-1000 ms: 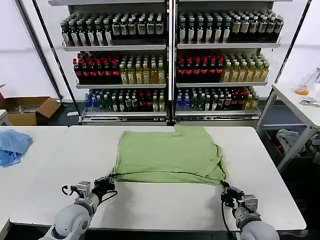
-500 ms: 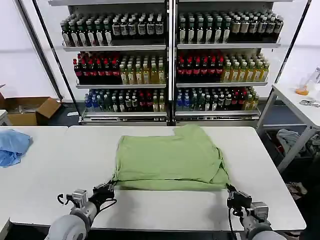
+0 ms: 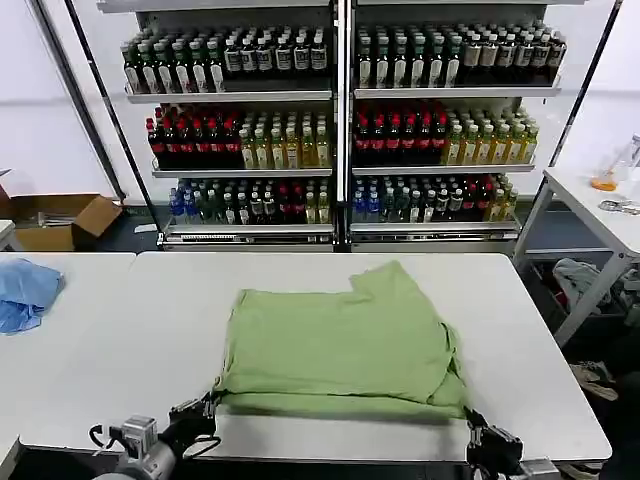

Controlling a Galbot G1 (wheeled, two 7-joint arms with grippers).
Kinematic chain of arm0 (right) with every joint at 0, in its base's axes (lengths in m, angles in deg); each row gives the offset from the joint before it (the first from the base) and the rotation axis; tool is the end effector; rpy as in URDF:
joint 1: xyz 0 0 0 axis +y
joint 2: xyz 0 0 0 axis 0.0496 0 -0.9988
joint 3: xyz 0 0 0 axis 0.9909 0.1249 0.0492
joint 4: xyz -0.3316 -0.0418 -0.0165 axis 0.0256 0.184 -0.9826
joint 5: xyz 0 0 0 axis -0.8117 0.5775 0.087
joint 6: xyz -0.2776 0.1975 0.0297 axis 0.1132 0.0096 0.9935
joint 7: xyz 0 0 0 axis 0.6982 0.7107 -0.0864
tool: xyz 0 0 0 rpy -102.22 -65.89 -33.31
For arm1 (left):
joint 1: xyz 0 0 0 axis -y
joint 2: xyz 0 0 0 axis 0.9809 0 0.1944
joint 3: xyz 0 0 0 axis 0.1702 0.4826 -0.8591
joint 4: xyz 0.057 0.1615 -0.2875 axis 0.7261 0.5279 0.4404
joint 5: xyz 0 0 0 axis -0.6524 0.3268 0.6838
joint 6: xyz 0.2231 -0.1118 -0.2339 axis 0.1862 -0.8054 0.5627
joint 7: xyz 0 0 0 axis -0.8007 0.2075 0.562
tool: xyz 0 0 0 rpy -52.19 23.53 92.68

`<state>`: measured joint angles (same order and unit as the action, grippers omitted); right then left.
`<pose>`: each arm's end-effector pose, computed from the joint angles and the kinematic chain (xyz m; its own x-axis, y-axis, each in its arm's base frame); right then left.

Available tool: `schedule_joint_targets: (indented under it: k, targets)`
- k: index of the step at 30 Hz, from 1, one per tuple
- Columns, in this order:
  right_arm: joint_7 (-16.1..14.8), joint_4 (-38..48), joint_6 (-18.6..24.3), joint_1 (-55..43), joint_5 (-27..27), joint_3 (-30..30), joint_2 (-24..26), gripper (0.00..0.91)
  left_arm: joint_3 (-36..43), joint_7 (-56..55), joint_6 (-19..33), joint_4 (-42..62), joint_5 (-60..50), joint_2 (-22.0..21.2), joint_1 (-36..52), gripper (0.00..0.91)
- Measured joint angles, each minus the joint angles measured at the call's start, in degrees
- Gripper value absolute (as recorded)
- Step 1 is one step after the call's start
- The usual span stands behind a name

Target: Fold and organize the clothes.

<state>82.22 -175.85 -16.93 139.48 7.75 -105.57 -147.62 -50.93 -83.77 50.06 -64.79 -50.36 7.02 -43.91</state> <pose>0.1110 -0.0633 -0.2404 -0.8551 -0.0029 0.5185 -0.0607 0.9937 -0.0946 0.1736 0.0816 -0.2660 -0.8001 0.2169 0.5593 0.2110 0.9745 -0.0762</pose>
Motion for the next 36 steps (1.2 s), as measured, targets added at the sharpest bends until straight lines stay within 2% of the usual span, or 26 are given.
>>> schedule_joint_targets:
  k: [9,18,24,36]
  targets:
    - [-1.0,-2.68,0.47,2.61,-3.63,-1.23,0.07,0.907,-1.37,-0.07,-1.38,-2.1,-1.01,1.61,-2.0,0.907]
    - [-0.05,-3.99,2.54,-0.38,-3.0,-1.78,1.7,0.907,-2.26,-1.3,-1.27,-3.46,-0.44,1.92,-0.24,0.907]
    - [1.37,1.32,2.04,-9.62,-0.46,1.69,3.64,0.907,-0.01,-2.2,-0.59,0.58,0.66,1.95,6.32,0.907]
    - [3.93,19.18,-1.26,-36.52,6.1,14.19,4.19,0.907,9.8,-3.13,-0.31,15.77,1.41,0.45,27.4,0.907]
